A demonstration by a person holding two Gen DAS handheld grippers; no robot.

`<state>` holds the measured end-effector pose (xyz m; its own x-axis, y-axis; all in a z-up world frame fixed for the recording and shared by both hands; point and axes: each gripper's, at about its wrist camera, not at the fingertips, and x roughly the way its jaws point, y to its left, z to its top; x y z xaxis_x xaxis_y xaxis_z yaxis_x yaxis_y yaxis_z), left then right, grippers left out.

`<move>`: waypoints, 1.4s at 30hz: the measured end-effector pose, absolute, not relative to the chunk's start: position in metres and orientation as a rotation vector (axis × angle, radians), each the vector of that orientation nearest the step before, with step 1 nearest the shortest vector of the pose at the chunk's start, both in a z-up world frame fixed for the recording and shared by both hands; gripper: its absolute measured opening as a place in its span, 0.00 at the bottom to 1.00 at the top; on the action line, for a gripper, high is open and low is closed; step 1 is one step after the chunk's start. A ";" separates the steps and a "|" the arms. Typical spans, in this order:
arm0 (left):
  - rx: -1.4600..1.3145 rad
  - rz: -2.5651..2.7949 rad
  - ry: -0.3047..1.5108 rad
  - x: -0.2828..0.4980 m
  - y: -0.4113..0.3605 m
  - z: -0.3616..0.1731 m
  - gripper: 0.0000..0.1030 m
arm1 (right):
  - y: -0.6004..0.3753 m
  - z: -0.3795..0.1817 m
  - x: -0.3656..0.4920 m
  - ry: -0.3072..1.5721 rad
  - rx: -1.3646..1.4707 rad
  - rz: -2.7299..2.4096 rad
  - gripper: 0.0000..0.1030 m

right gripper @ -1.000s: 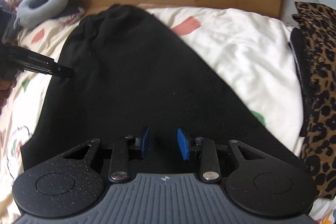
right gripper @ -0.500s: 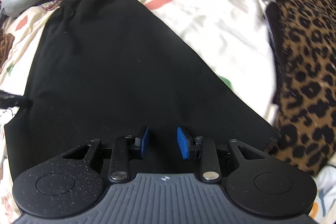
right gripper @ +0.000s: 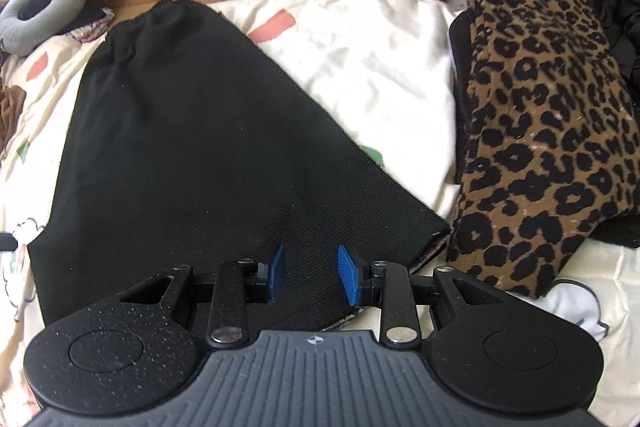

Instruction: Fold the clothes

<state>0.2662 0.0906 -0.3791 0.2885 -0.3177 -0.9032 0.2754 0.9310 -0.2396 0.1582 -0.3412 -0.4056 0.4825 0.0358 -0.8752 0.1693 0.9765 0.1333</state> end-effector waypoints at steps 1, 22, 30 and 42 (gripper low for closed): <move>-0.049 -0.396 1.213 0.264 0.093 -0.380 0.30 | -0.342 -0.402 0.157 1.061 0.213 -0.085 0.35; -0.001 -0.470 1.126 0.217 0.066 -0.423 0.52 | -0.323 -0.444 0.163 1.110 0.273 -0.038 0.35; -0.018 -0.387 1.059 0.232 0.068 -0.419 0.43 | -0.323 -0.449 0.164 1.116 0.259 -0.046 0.35; -0.043 -0.359 1.089 0.223 0.092 -0.411 0.17 | -0.347 -0.444 0.163 1.128 0.298 -0.119 0.32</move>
<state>0.2231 0.0916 -0.4106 0.4115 -0.3064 -0.8584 0.2646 0.9414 -0.2092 0.1631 -0.3465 -0.4442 0.4275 0.0560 -0.9023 0.2430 0.9542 0.1744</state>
